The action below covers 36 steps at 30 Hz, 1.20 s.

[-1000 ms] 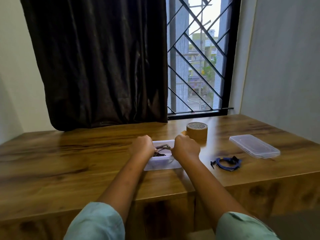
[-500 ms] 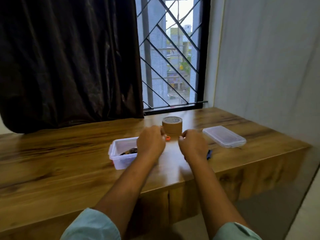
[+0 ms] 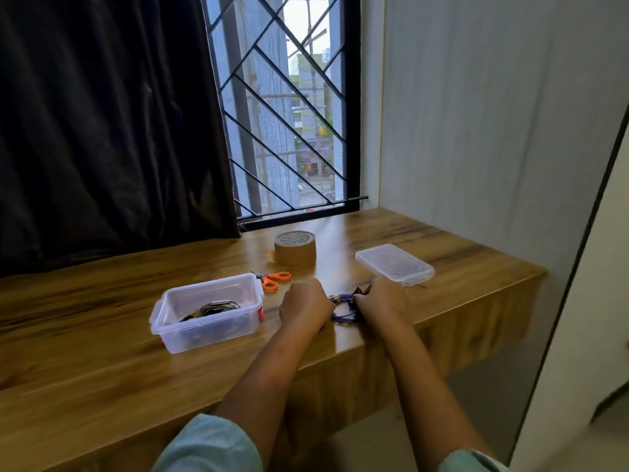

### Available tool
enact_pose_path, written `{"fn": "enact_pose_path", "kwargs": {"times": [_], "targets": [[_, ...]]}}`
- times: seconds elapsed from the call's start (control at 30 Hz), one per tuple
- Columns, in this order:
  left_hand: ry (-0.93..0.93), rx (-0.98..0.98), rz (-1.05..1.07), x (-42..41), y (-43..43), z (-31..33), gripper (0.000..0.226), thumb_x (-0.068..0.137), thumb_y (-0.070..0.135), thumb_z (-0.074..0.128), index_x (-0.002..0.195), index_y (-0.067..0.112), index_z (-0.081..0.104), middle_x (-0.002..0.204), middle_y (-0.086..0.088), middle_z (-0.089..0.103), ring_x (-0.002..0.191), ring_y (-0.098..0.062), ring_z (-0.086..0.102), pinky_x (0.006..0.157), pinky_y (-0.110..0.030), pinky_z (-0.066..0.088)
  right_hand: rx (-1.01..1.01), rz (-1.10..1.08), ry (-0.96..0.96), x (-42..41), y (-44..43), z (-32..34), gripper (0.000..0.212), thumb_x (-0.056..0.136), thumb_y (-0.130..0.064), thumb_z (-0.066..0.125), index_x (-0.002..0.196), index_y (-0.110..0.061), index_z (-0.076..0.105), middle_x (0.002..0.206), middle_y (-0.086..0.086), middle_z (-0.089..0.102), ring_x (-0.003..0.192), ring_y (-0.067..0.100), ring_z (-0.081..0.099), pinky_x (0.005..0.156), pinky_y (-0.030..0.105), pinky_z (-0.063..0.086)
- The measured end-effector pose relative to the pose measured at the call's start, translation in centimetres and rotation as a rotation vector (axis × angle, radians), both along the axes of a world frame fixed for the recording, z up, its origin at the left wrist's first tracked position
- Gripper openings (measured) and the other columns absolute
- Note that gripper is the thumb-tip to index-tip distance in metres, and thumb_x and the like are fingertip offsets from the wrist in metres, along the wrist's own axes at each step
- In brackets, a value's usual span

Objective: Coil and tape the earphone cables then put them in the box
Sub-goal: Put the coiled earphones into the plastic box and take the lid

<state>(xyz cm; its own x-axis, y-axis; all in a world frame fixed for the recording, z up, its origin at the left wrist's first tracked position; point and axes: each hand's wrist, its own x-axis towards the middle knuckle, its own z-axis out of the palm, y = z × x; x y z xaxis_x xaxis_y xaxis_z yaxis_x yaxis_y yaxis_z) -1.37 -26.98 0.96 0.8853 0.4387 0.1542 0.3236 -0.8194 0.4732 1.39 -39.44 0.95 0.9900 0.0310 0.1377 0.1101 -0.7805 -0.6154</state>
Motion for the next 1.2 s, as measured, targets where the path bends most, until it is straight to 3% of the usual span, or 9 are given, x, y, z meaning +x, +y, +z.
{"fn": "enact_pose_path", "kwargs": {"times": [0.17,0.27,0.43,0.5,0.57,0.63,0.77,1.0,1.2], "targets": [[-0.025,-0.058,-0.001,-0.5,0.7,0.0,0.016,0.079,0.020,0.066,0.092,0.011,0.068,0.091,-0.007,0.067,0.083,-0.022,0.063,0.071,-0.033,0.055,0.061,0.017,0.069,0.0,0.1,0.2,0.024,0.084,-0.028,0.066,0.098,-0.009,0.066,0.099,0.009,0.068,0.092,0.024,0.064,0.067,0.030,0.046],[-0.114,-0.078,0.010,-1.4,1.7,1.3,0.009,0.078,0.016,0.064,0.082,0.010,0.070,0.084,-0.008,0.069,0.079,-0.025,0.064,0.066,-0.031,0.053,0.225,0.065,0.065,-0.1,0.9,0.5,0.010,0.083,-0.020,0.067,0.078,-0.014,0.061,0.085,0.008,0.066,0.082,0.023,0.063,0.058,0.026,0.043],[-0.255,-0.106,0.066,-3.9,4.8,5.9,0.013,0.077,0.014,0.065,0.065,0.017,0.065,0.074,-0.003,0.066,0.071,-0.019,0.061,0.056,-0.024,0.043,0.566,0.191,0.050,-0.8,5.0,2.1,0.015,0.070,-0.024,0.076,0.073,-0.014,0.065,0.079,0.012,0.069,0.081,0.031,0.068,0.074,0.047,0.058],[-0.302,-0.103,0.092,-5.4,6.8,7.6,0.015,0.078,0.015,0.067,0.064,0.017,0.064,0.069,-0.001,0.063,0.069,-0.017,0.058,0.053,-0.022,0.039,0.639,0.242,0.013,-1.0,7.3,3.0,0.011,0.062,-0.028,0.074,0.065,-0.019,0.067,0.072,0.008,0.070,0.077,0.031,0.069,0.074,0.049,0.058],[-0.345,-0.112,0.128,-6.8,9.3,8.6,0.009,0.078,0.017,0.069,0.070,0.014,0.069,0.073,-0.002,0.067,0.073,-0.017,0.061,0.060,-0.023,0.047,0.658,0.297,-0.024,-2.2,9.5,4.5,0.006,0.064,-0.023,0.075,0.067,-0.018,0.073,0.069,0.006,0.071,0.071,0.026,0.069,0.071,0.041,0.060],[-0.350,-0.131,0.159,-8.2,11.6,9.0,0.007,0.078,0.019,0.071,0.072,0.016,0.070,0.076,-0.003,0.069,0.076,-0.017,0.064,0.070,-0.031,0.055,0.608,0.363,-0.040,-3.3,11.3,5.5,0.005,0.074,-0.014,0.074,0.079,-0.012,0.075,0.069,0.005,0.069,0.066,0.018,0.066,0.060,0.025,0.056],[-0.279,-0.146,0.223,-10.3,15.3,7.9,0.009,0.078,0.018,0.072,0.070,0.014,0.069,0.075,-0.004,0.068,0.075,-0.018,0.063,0.068,-0.032,0.053,0.322,0.393,-0.088,-4.8,14.8,4.9,0.009,0.080,-0.024,0.071,0.078,-0.015,0.072,0.074,0.005,0.064,0.070,0.020,0.060,0.049,0.022,0.038],[-0.045,-0.081,0.254,-10.1,17.6,4.2,0.011,0.075,0.021,0.076,0.068,0.016,0.069,0.076,-0.003,0.068,0.075,-0.018,0.062,0.074,-0.035,0.057,-0.131,0.344,-0.253,-6.2,16.9,2.9,0.025,0.085,-0.028,0.067,0.105,-0.013,0.066,0.107,0.009,0.066,0.101,0.028,0.059,0.079,0.033,0.048],[0.033,0.200,0.293,-9.1,17.0,3.4,0.021,0.076,0.035,0.074,0.083,0.017,0.066,0.082,-0.003,0.067,0.078,-0.020,0.063,0.074,-0.036,0.056,-0.222,0.376,-0.239,-6.1,16.8,3.1,0.034,0.085,-0.026,0.068,0.116,-0.012,0.061,0.115,0.009,0.062,0.109,0.029,0.054,0.079,0.033,0.047]]}}
